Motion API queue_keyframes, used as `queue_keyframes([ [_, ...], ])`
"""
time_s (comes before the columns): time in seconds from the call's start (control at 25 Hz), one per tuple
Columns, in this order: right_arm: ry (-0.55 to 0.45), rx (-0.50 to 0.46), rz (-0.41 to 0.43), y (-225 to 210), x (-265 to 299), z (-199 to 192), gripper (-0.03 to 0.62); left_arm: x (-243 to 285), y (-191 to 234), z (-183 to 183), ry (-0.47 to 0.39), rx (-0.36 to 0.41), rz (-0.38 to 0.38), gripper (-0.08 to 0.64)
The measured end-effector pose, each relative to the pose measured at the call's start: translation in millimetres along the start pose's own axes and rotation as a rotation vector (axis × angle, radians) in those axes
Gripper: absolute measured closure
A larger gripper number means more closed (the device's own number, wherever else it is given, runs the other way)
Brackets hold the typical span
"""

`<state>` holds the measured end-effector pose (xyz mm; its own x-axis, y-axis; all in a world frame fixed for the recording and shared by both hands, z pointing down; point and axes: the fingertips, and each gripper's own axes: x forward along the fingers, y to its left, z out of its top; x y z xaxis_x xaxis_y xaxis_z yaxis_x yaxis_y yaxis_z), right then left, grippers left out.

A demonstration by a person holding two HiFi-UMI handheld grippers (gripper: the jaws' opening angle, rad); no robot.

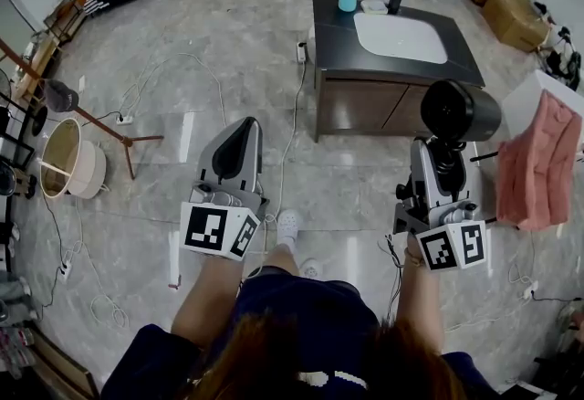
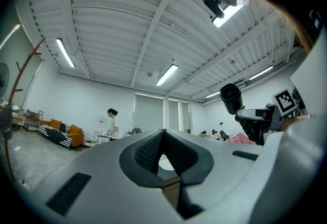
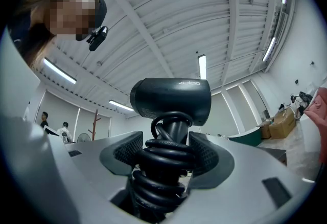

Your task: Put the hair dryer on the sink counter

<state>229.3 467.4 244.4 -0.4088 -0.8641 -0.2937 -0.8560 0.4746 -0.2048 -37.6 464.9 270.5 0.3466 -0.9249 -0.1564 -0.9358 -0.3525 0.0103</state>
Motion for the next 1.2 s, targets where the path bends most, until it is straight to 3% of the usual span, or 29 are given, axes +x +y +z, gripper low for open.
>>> queue_keyframes([
  [0.84, -0.037, -0.041, -0.064, -40, 257, -63, 0.298, 229, 179, -38, -0.019, -0.028, -0.091, 0.541],
  [1.2, 0.009, -0.035, -0.055, -67, 317, -94, 0.298, 284, 209, -69, 0.019, -0.051, -0.075, 0.541],
])
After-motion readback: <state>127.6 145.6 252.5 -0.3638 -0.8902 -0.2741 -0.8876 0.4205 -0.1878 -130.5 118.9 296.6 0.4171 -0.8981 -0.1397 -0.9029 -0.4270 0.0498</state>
